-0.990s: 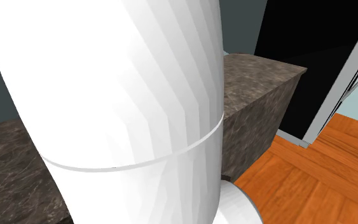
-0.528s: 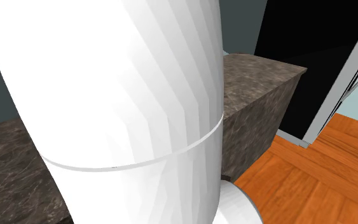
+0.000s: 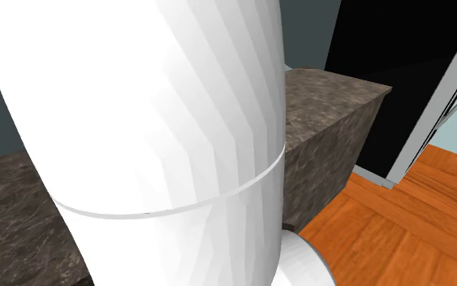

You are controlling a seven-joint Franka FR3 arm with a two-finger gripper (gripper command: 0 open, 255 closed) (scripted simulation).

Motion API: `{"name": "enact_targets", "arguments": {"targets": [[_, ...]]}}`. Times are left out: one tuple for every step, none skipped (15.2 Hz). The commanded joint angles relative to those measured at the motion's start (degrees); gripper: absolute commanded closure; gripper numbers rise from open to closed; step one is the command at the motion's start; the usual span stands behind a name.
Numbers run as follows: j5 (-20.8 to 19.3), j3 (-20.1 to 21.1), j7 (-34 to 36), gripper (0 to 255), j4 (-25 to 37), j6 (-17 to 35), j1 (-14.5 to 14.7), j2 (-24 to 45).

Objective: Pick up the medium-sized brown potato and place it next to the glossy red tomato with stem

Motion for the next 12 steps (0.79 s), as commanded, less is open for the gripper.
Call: {"name": "enact_targets", "arguments": {"targets": [[0.02,0.03,0.02,255,-0.02,0.0,0.02,0.02],[-0.26,-0.04,0.22,255,0.23,-0.7,0.08,-0.47],[-0.53,-0.09,0.4,255,0.51,-1.4,0.13,-0.95],[-0.78,-0.14,0.59,255,0.79,-2.1,0.18,-1.41],[-1.03,-0.19,0.76,255,1.08,-2.8,0.23,-1.87],[-1.27,-0.22,0.93,255,1.39,-3.51,0.28,-2.32],[-1.51,-0.26,1.1,255,1.71,-4.22,0.32,-2.75],[-1.73,-0.29,1.26,255,2.04,-4.93,0.36,-3.18],[-1.94,-0.31,1.42,255,2.39,-5.65,0.39,-3.59],[-2.15,-0.33,1.57,255,2.75,-6.37,0.43,-3.99],[-2.35,-0.35,1.71,255,3.12,-7.09,0.46,-4.38],[-2.54,-0.37,1.85,255,3.5,-7.81,0.49,-4.76]]}}
